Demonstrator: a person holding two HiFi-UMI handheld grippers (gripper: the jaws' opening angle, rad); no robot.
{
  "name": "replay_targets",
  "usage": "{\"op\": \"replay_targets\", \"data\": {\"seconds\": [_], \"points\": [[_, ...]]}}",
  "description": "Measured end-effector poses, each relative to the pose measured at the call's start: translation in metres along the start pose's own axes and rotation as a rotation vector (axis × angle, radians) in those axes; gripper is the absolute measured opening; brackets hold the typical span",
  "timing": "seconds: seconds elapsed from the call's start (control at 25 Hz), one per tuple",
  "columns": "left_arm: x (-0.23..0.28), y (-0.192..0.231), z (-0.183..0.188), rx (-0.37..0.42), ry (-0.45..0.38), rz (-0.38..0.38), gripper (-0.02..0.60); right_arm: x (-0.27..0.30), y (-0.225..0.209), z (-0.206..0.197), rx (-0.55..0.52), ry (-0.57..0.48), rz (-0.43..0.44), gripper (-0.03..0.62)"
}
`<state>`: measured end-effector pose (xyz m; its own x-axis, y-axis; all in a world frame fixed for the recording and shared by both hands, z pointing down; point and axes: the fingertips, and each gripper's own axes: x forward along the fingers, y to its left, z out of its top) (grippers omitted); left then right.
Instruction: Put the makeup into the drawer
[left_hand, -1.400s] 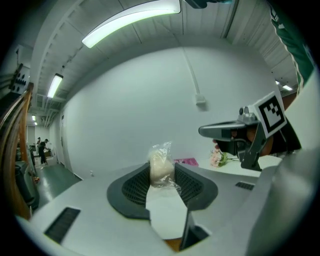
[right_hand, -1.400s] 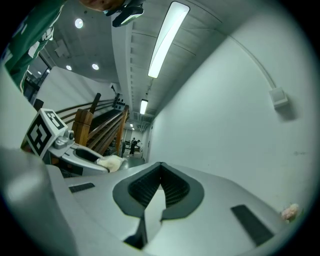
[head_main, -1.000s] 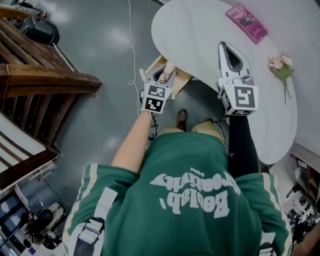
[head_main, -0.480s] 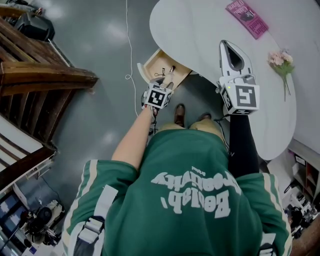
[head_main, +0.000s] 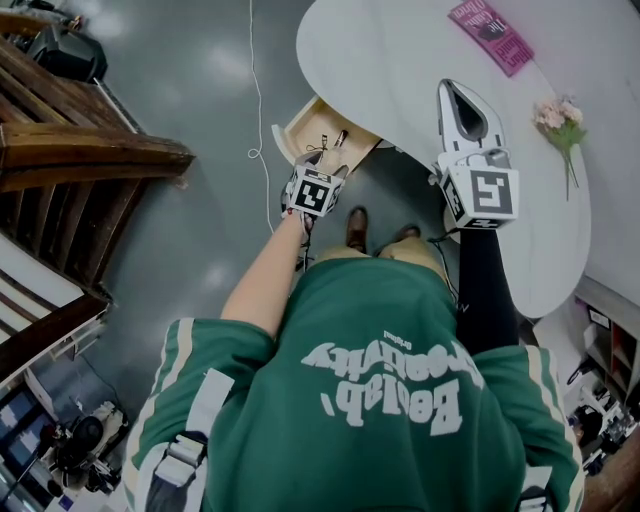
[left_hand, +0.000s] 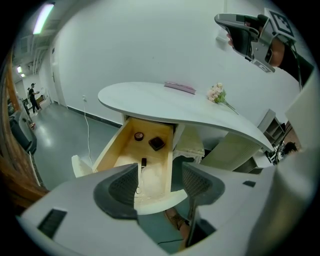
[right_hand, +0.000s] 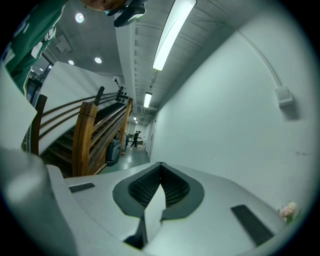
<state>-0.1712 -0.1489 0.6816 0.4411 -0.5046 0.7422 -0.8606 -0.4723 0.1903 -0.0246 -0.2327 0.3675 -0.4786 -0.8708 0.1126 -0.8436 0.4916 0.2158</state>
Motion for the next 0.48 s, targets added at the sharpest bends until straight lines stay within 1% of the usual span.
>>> {"op": "replay_targets", "data": {"seconds": [0.36, 0.48], "points": [[0.002, -0.001, -0.006, -0.004, 0.004, 0.010, 0.284, -0.005, -0.005, 0.000, -0.007, -0.003, -0.008, 0.009], [-0.004, 0.000, 0.006, -0.001, -0.029, 0.019, 0.284, -0.005, -0.005, 0.001, -0.005, -0.007, -0.006, 0.009]]}}
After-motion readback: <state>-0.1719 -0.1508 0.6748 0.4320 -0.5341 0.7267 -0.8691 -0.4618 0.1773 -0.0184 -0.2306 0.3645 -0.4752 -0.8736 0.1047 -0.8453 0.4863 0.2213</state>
